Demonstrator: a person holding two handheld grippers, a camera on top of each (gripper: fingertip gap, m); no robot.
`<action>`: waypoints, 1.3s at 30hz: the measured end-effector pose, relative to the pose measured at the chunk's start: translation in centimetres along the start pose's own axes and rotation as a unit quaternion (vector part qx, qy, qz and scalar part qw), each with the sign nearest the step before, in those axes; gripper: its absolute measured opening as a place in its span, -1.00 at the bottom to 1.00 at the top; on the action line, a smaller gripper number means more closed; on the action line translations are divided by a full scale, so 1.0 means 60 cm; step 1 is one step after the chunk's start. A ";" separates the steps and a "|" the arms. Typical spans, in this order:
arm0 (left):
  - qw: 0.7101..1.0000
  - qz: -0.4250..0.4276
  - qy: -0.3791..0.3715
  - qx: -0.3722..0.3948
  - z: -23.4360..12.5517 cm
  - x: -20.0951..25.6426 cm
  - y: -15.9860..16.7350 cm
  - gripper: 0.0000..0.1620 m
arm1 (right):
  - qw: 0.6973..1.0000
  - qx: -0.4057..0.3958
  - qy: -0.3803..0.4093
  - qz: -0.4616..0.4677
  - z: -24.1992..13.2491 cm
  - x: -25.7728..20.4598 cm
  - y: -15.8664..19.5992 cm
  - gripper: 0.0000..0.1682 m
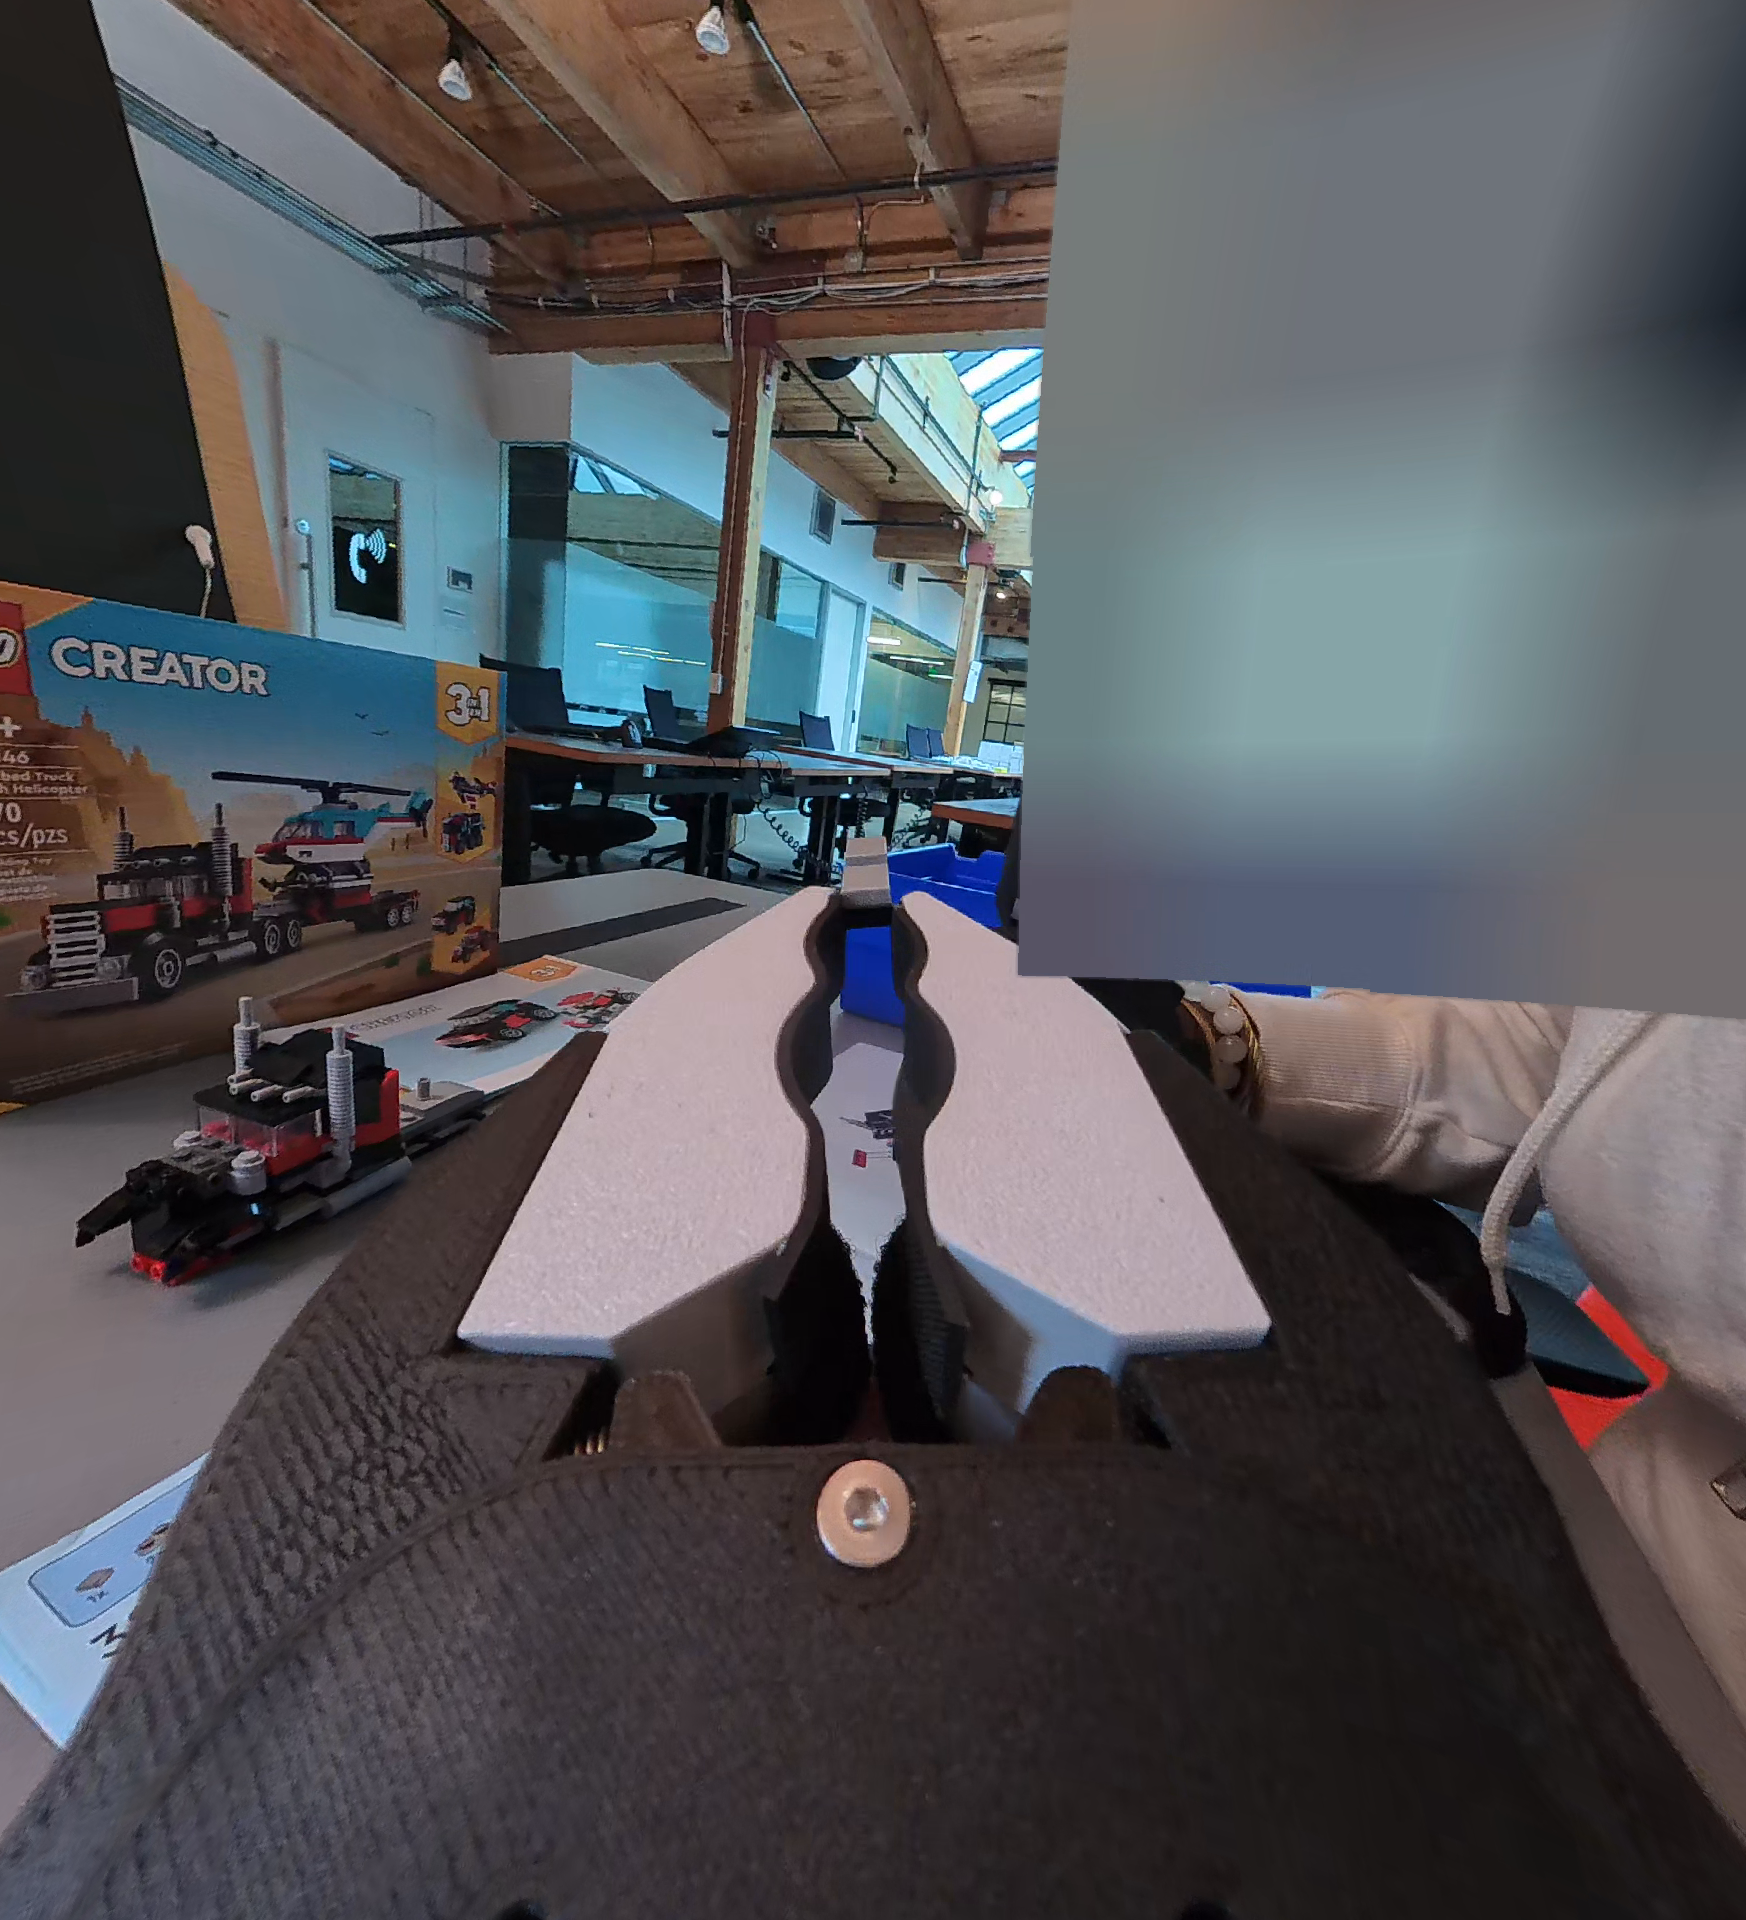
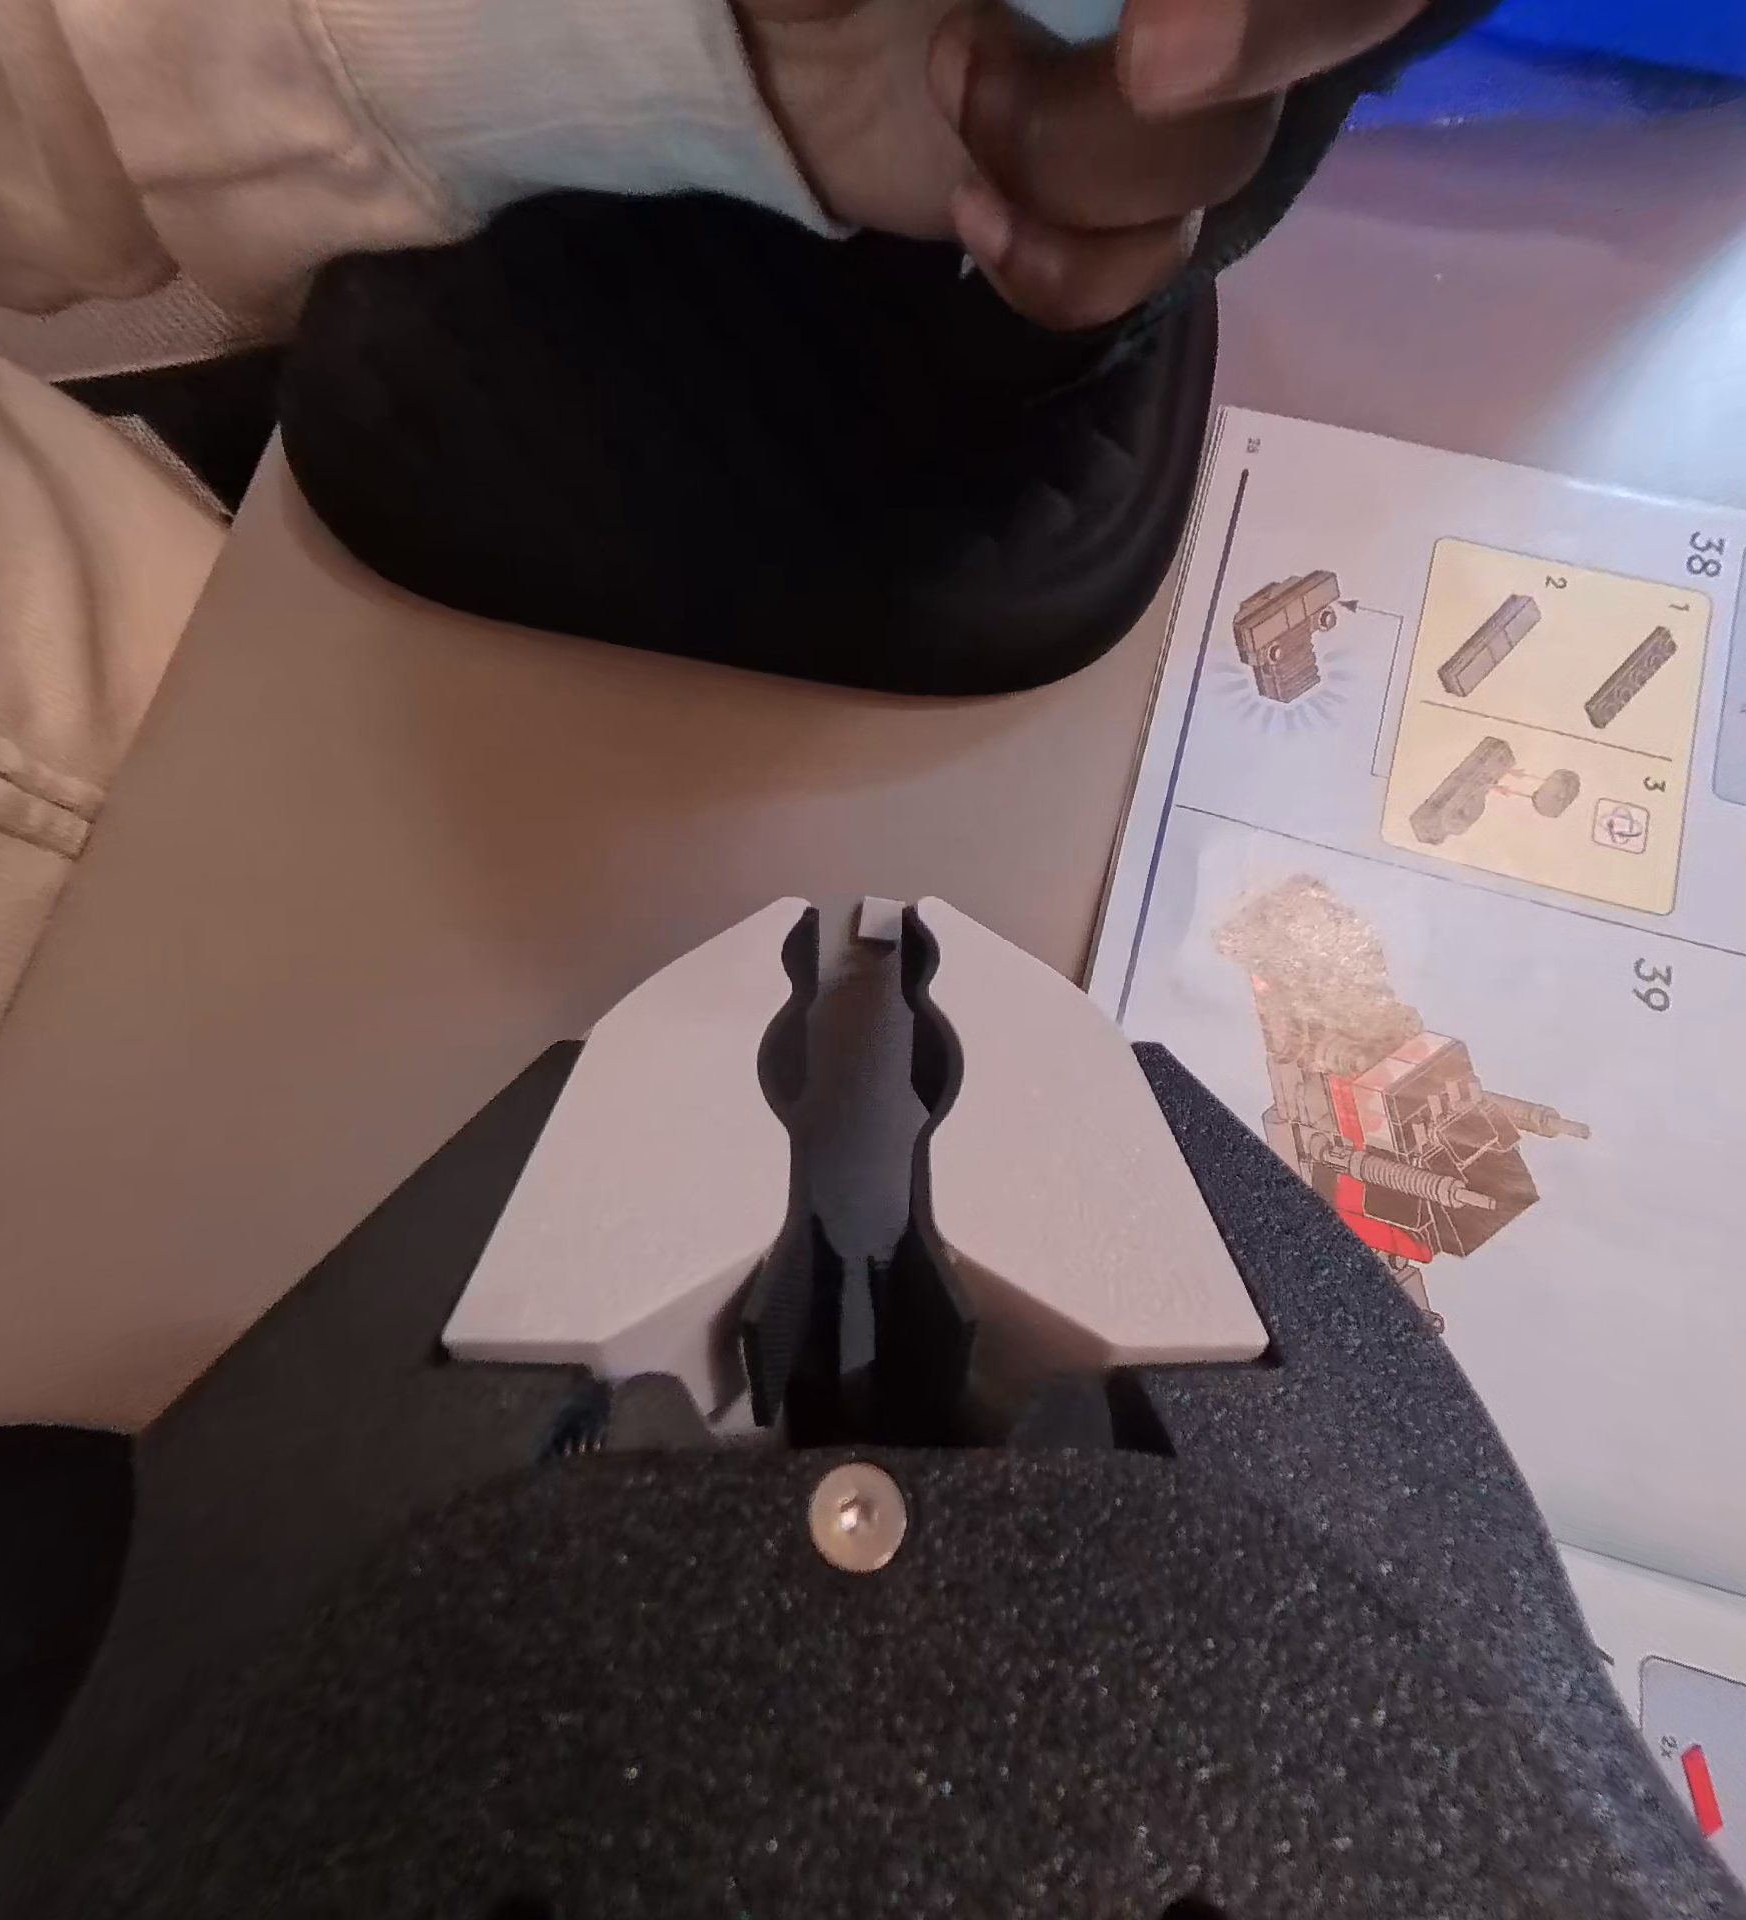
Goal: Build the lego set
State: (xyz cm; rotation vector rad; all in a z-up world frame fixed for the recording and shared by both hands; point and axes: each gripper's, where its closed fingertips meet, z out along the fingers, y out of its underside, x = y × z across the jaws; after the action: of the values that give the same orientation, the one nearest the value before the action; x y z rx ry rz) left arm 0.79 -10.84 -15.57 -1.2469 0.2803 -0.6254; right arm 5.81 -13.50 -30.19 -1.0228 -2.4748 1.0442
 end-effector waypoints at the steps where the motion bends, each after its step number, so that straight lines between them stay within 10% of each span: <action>1: 1.000 0.001 0.000 -0.001 0.000 0.000 0.000 -0.90 | 1.000 -0.001 0.002 0.002 0.001 0.002 0.001 -0.82; 14: 0.999 0.033 0.006 -0.006 0.003 0.007 0.004 -0.90 | 1.000 -0.005 0.014 -0.013 -0.010 0.002 0.001 -0.90; 24: 0.993 0.104 0.056 -0.018 0.011 0.044 0.011 -0.90 | 0.983 0.164 0.004 -0.080 -0.211 -0.024 -0.190 -0.91; 39: 0.988 0.128 0.085 -0.034 0.019 0.068 0.023 -0.90 | 0.995 0.051 0.039 -0.082 -0.172 0.018 -0.181 -0.90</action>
State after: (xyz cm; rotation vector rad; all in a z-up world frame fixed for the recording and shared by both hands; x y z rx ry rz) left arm 5.06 -12.08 -15.97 -1.1987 0.5990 -0.5034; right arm 4.53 -12.71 -15.27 -0.8003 -2.3705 1.0474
